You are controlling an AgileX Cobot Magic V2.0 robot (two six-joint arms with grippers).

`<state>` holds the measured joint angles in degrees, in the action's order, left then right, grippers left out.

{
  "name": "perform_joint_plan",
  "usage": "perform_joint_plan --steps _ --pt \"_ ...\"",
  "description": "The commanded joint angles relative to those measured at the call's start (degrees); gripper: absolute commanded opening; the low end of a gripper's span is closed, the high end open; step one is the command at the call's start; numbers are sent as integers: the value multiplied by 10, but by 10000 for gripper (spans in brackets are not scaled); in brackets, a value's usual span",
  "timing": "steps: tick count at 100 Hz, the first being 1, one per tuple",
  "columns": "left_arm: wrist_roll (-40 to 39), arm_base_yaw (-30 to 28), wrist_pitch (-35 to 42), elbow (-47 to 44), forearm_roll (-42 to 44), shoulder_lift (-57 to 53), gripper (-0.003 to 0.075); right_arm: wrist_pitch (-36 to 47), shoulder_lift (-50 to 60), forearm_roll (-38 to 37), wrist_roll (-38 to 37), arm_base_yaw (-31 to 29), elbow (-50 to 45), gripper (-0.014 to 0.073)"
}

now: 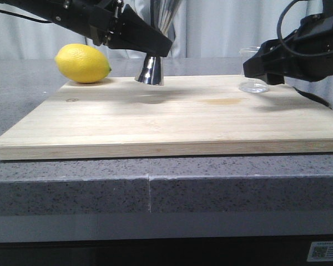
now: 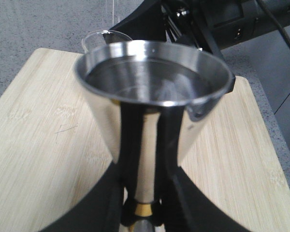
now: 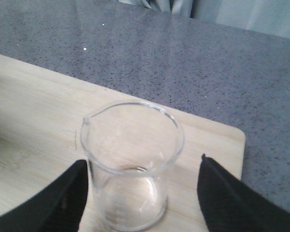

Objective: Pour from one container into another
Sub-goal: 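Lower the beaker onto the board's far corner with the right gripper, then open the right gripper and raise it off the beaker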

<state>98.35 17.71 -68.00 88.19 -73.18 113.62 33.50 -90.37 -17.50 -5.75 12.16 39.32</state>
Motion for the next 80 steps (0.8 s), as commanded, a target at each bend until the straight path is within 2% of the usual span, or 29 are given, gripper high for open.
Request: perform_joint_plan --steps 1,47,80 --pt "-4 -2 -43 18 -54 -40 42 28 36 5 1 0 3 441" --pt "-4 -2 -43 18 -56 -40 42 20 117 5 -19 0 -63 441" --pt "-4 -14 -43 18 -63 -40 42 -80 210 5 -19 0 -63 441"
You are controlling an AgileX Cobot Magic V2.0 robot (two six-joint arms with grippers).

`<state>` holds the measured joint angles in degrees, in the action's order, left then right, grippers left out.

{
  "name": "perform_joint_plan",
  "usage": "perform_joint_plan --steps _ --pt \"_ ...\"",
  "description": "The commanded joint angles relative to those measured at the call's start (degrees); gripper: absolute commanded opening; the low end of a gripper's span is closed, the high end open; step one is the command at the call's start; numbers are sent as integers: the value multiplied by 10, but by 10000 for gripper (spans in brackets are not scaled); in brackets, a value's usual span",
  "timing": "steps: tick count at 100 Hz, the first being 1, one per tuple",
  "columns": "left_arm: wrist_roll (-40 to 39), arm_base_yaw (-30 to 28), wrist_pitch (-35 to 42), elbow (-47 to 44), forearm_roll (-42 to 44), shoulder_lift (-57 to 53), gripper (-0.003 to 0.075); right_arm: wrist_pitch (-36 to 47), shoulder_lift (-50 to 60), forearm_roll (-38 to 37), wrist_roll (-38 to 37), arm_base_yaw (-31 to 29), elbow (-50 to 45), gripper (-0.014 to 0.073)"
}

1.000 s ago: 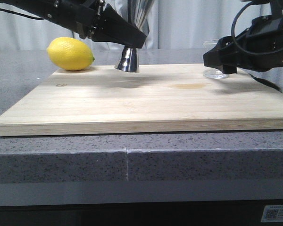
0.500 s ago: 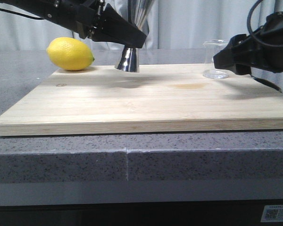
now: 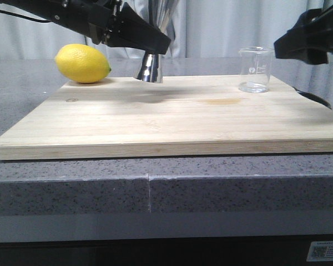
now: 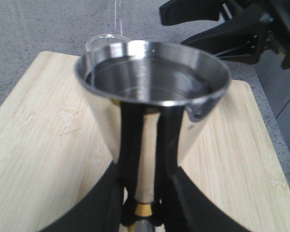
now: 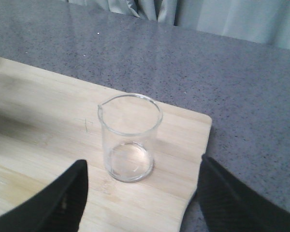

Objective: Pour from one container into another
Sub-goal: 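Open the right gripper and raise it off the beaker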

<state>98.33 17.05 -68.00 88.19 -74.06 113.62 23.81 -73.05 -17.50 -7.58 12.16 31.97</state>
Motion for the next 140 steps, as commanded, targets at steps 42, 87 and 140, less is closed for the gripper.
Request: perform_joint_plan --steps 42,87,140 --pt "28 -28 -46 18 -91 -40 42 9 79 5 -1 0 11 441" --pt "58 -28 -46 18 -121 -40 42 -3 79 5 -1 0 11 441" --pt "56 -28 -46 18 -141 -40 42 -9 79 5 -1 0 11 441"
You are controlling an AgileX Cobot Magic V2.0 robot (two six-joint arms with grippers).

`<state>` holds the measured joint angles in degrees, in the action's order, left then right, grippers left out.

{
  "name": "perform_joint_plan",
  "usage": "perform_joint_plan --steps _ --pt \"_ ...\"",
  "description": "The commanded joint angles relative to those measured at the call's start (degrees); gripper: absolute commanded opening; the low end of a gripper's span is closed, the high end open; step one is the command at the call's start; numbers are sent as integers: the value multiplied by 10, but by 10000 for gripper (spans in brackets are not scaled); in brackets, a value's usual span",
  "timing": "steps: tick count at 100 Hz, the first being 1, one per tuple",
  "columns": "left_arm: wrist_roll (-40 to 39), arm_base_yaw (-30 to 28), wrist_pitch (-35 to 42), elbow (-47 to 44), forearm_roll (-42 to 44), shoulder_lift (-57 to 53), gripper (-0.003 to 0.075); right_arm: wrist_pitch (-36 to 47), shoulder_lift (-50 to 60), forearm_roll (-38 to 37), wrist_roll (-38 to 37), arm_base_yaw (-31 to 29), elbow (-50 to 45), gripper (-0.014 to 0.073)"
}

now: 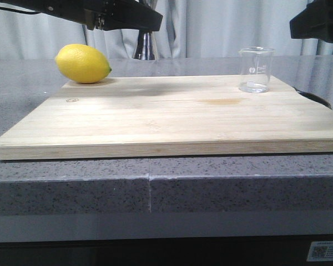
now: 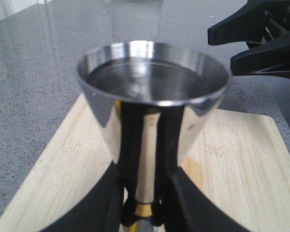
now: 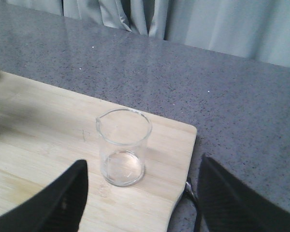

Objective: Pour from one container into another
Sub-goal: 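Open the right gripper and raise it off the beaker, then lower the held jigger onto the board beside the lemon with the left gripper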

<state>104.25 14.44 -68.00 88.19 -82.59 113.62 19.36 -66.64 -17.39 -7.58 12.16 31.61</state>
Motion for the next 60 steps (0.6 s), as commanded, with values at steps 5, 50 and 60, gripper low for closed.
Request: perform_joint_plan --steps 5,50,60 --pt "-5 -2 -46 18 -55 -40 42 35 15 4 -1 0 14 441" --pt "-21 -4 -46 18 -36 -66 42 33 15 4 -1 0 14 440" --pt "-22 -7 -46 18 -26 -77 42 33 15 4 -1 0 14 440"
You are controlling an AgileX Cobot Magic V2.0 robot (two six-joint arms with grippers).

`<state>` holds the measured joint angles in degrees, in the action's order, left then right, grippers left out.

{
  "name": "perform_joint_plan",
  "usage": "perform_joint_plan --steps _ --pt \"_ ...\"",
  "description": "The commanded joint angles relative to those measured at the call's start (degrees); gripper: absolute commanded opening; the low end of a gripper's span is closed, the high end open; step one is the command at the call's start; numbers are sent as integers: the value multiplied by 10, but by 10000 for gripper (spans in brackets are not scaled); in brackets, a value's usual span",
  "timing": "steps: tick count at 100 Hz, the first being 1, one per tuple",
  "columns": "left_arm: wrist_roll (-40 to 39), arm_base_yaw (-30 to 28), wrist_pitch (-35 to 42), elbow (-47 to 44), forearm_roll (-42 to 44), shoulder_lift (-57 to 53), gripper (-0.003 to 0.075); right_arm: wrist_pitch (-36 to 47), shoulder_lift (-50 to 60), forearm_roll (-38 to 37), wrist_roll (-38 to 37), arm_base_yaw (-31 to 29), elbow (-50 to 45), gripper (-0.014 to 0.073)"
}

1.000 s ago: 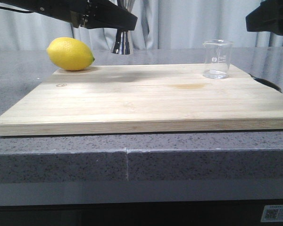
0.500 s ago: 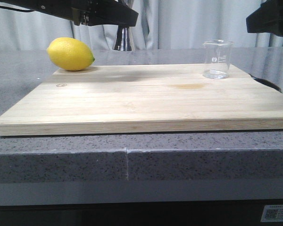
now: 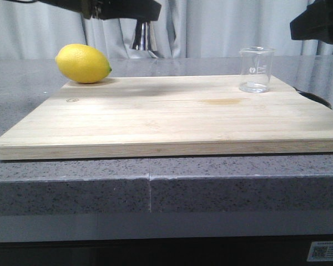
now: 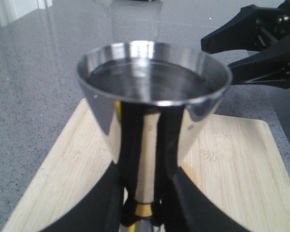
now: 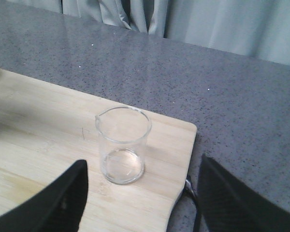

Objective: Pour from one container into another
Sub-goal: 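Lower the held jigger onto the board beside the lemon with the left gripper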

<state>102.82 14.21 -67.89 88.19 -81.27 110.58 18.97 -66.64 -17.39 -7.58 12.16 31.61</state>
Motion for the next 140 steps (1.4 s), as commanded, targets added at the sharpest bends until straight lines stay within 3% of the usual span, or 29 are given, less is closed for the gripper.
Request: perform_joint_plan --steps 1,53,91,113,140 --pt "-9 -5 -47 18 -38 -47 42 37 15 4 -1 0 14 440" --pt "-15 -18 -47 -41 -27 -80 42 32 15 4 -1 0 14 440" --pt "45 -18 -47 -120 -51 -105 42 31 15 4 -1 0 14 440" --pt "114 -18 -47 -169 -109 -105 42 20 15 4 -1 0 14 440" --pt "158 -18 -44 -180 -122 -101 42 11 15 4 -1 0 14 440"
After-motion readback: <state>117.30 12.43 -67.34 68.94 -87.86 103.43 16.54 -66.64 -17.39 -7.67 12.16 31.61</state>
